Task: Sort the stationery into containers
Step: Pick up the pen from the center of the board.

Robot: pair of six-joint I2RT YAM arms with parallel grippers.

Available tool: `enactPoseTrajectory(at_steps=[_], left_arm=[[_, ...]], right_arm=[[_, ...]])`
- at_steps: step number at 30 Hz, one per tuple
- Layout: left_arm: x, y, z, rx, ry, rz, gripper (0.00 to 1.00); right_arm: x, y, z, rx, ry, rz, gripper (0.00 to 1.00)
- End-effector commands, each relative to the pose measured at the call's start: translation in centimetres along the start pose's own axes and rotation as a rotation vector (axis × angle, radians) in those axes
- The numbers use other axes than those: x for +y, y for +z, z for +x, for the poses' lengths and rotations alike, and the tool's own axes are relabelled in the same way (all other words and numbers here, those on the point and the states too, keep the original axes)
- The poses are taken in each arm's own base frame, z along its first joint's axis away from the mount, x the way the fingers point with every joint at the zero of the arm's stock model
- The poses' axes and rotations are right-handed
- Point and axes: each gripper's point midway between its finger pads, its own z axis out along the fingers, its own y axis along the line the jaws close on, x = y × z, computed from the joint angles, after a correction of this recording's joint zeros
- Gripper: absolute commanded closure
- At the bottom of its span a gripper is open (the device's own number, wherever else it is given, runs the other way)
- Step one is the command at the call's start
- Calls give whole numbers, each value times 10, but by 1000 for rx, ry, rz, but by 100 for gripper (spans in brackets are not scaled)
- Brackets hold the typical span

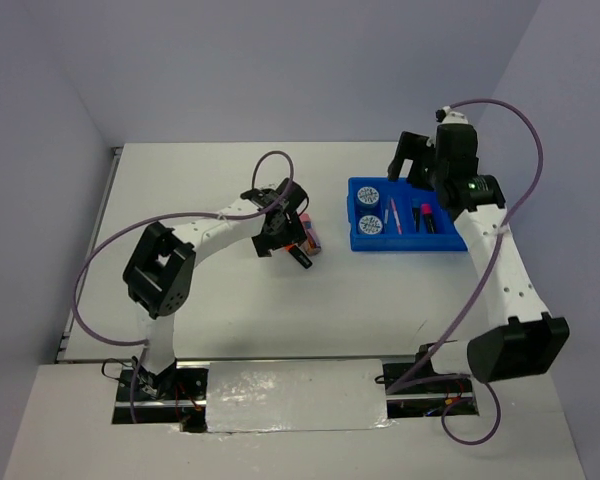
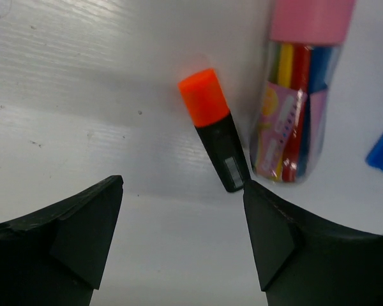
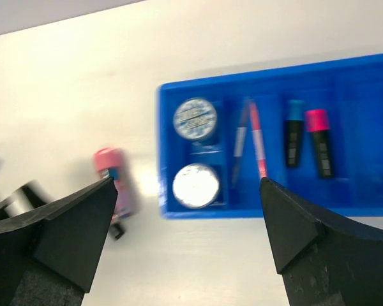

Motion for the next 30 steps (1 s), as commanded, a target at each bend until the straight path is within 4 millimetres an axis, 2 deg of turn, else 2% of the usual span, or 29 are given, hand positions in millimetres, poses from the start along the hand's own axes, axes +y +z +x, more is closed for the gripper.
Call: enactPoseTrajectory(at_steps=[1,4,10,15,17,21,22,24,26,27,28,29,30], left_arm=[[6,7,-7,-39,-122,-111,12],[0,18,-4,-36,-146,-123,13],[-7,39,1,-26,-163,-131,13],[-7,55,9,-10,-169,-146,14],[-5,59,12,-6,-166,-161,15],[7,65,23,18,-161,-200,22],[16,67,30,32,-154,-218,24],[20,59,34,34,-139,-206,31],[39,57,51,53,-91,-227,35],[31,47,47,35,-93,-161,42],[52,50,66,65,-42,-177,45],[48,38,70,81,-28,-105,48],[49,37,75,93,-8,-64,55]], right_arm=[[34,-12,21,49,31,-164,0],[45,-27,26,58,22,-220,0],[80,-57,34,70,-34,-345,0],[105,-79,35,85,-83,-445,0],[112,-90,29,68,-100,-469,0],[125,-110,20,39,-115,-524,0],[126,-114,15,27,-112,-534,0],[129,-117,13,20,-110,-549,0],[130,-111,18,29,-107,-553,0],[131,-109,22,43,-96,-557,0],[129,-102,30,69,-87,-547,0],[130,-99,32,75,-63,-544,0],[129,-96,36,83,-51,-544,0]])
